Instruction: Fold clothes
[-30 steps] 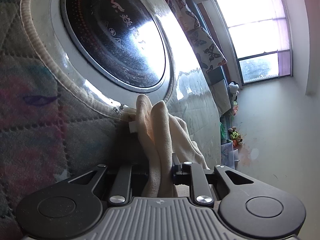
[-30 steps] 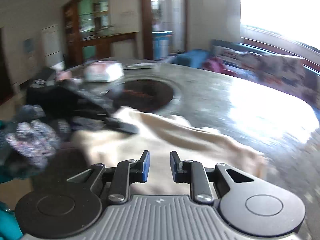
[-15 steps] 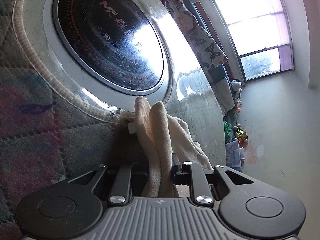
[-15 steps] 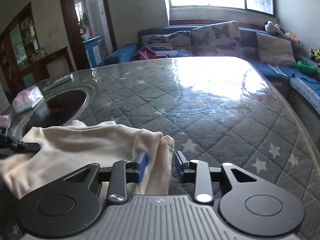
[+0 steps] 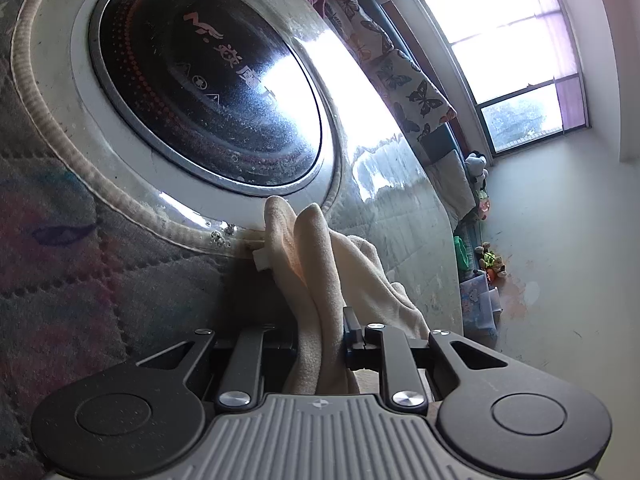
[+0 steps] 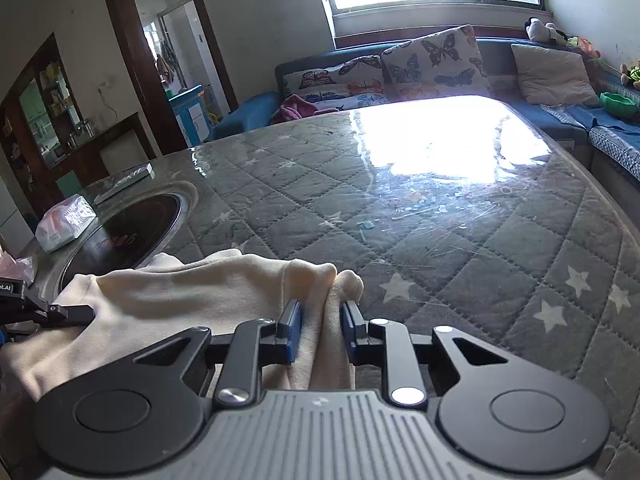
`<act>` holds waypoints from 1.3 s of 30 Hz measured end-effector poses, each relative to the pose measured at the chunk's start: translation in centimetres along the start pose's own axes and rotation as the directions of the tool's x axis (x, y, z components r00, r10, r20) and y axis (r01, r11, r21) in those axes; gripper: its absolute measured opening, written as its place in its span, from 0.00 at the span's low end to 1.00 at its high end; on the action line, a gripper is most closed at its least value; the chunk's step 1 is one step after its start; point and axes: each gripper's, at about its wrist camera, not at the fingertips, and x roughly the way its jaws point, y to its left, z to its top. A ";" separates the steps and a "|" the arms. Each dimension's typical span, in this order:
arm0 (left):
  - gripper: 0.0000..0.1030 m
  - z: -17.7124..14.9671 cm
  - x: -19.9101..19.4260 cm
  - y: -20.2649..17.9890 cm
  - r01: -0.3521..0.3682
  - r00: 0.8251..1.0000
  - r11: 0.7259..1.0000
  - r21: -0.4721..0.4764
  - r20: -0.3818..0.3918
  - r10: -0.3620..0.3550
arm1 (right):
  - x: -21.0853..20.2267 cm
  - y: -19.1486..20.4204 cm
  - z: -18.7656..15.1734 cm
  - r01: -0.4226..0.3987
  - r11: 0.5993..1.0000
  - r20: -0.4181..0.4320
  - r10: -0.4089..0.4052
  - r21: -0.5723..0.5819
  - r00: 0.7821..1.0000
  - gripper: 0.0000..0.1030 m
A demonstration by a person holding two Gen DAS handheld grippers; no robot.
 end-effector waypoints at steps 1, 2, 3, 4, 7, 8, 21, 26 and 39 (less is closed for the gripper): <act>0.21 -0.1 0.1 -0.1 -0.002 1.000 1.000 0.005 0.001 0.002 | 0.0 0.0 0.0 0.000 1.000 0.001 0.000 0.002 1.000 0.21; 0.21 -0.1 0.2 -0.3 -0.005 1.000 1.000 0.011 0.002 0.005 | 0.0 0.1 -0.1 0.001 1.000 0.003 -0.001 0.003 1.000 0.20; 0.21 -0.2 0.3 -0.4 -0.008 1.000 1.000 0.017 0.003 0.008 | -0.1 0.1 -0.1 0.003 1.000 0.006 -0.003 0.003 1.000 0.19; 0.21 -0.2 0.3 -0.6 -0.013 1.000 1.000 0.024 0.005 0.013 | -0.1 0.2 -0.1 0.004 1.000 0.006 -0.004 0.002 1.000 0.17; 0.21 -0.3 0.4 -1.2 -0.030 1.000 0.998 0.051 0.010 0.029 | -0.1 0.8 -0.2 0.017 1.000 0.015 -0.017 -0.015 1.000 0.13; 0.21 -0.3 0.5 -1.4 -0.036 0.999 0.998 0.060 0.011 0.035 | -0.2 0.9 -0.2 0.025 1.000 0.019 -0.024 -0.020 1.000 0.10; 0.21 -0.9 1.1 -5.0 -0.069 0.997 0.978 0.198 0.034 0.064 | -3.0 1.7 -0.2 0.059 0.998 0.097 -0.055 -0.034 0.994 0.09; 0.20 -1.0 1.9 -6.3 -0.054 0.998 0.972 0.231 0.019 0.051 | -4.1 1.4 -0.1 0.085 0.996 0.123 -0.081 -0.028 0.989 0.09; 0.19 -2.4 6.2 -11.0 0.008 0.998 0.944 0.330 -0.062 0.013 | -7.8 -1.5 0.0 0.204 0.979 0.188 -0.204 0.021 0.961 0.09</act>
